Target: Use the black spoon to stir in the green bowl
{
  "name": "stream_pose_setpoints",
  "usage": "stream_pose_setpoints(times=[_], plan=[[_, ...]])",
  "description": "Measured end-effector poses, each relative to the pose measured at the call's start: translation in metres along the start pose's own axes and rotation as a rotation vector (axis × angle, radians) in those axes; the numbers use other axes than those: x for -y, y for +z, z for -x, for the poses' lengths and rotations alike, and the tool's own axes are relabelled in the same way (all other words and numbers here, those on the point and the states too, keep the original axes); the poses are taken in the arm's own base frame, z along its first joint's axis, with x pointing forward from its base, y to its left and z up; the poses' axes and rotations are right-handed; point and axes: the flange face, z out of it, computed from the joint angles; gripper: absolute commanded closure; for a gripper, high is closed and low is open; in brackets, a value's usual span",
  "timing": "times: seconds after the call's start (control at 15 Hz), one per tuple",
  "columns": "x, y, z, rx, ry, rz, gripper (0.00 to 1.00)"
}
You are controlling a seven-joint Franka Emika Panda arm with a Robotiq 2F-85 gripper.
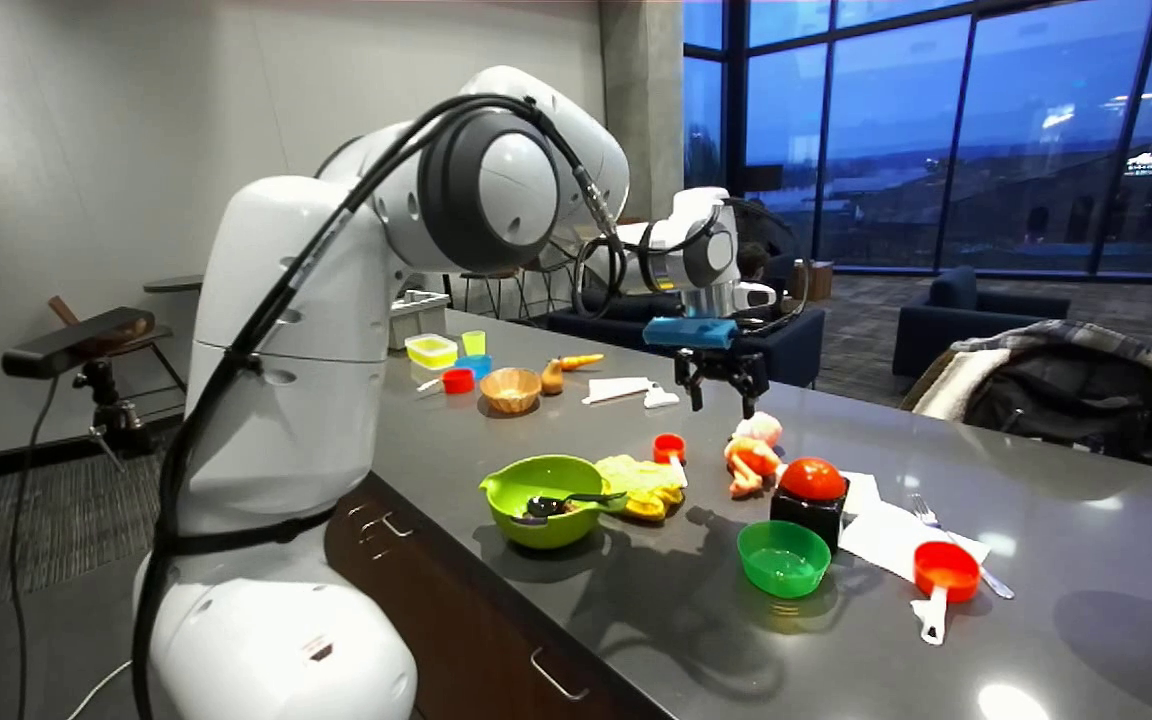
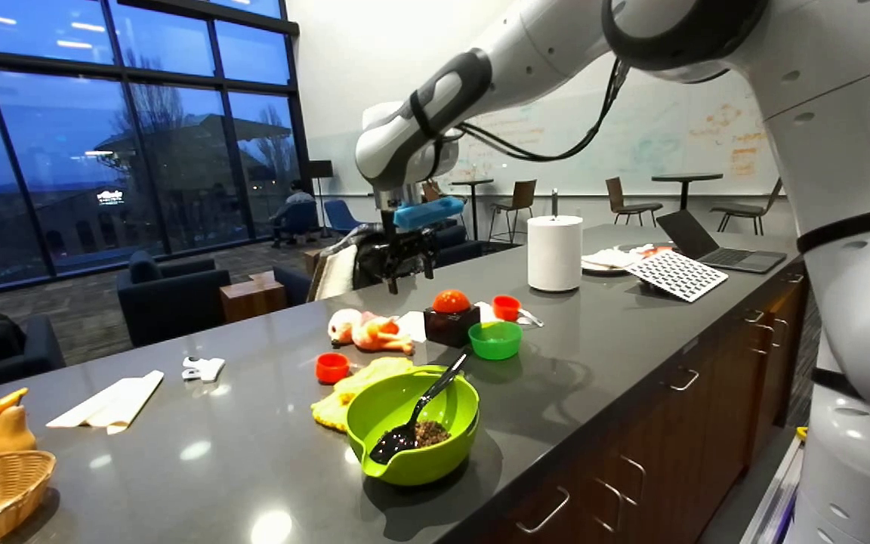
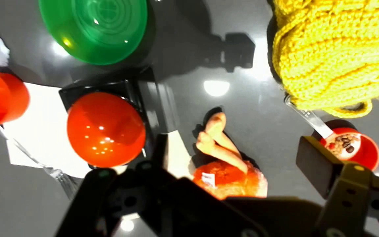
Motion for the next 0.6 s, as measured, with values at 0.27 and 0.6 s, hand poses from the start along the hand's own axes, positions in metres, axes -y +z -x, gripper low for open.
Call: stream_pose_setpoints(times=[0.27,0.6], plan=[[-0.044,-0.042,0.033,-0.031,0.064,-0.005,0.0],[-0.087,-0.078,0.075,-0.064,0.143,-0.034,0.0]])
